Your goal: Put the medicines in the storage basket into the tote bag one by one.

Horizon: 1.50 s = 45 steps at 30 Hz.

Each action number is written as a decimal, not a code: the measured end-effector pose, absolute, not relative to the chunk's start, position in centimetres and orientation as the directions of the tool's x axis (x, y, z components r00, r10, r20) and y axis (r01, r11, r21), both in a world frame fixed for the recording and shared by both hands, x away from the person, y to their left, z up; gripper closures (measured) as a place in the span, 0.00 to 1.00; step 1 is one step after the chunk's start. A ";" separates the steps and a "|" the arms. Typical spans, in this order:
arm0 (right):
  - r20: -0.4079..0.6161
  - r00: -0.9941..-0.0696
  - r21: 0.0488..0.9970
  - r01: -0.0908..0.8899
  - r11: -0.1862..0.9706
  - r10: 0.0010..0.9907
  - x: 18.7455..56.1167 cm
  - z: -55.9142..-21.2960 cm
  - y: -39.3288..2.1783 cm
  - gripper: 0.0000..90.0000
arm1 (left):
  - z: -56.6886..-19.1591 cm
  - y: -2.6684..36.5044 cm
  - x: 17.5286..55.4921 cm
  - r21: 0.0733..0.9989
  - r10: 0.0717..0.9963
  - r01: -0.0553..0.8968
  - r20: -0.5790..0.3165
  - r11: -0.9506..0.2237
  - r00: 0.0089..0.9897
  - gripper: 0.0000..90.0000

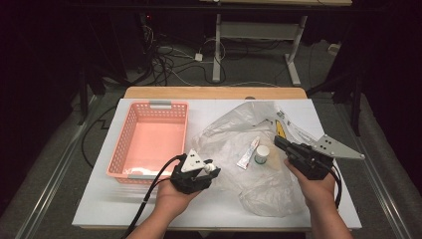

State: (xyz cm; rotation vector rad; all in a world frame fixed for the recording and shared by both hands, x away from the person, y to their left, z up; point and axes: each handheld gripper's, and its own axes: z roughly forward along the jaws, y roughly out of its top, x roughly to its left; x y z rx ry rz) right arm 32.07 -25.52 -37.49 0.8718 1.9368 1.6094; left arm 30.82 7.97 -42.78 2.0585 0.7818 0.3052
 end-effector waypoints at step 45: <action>0.055 -0.701 0.982 0.167 0.088 0.711 33.0 -37.4 -24.9 1.00 | -44.3 -1.4 39.7 0.794 0.660 0.408 -0.010 -0.451 0.751 0.64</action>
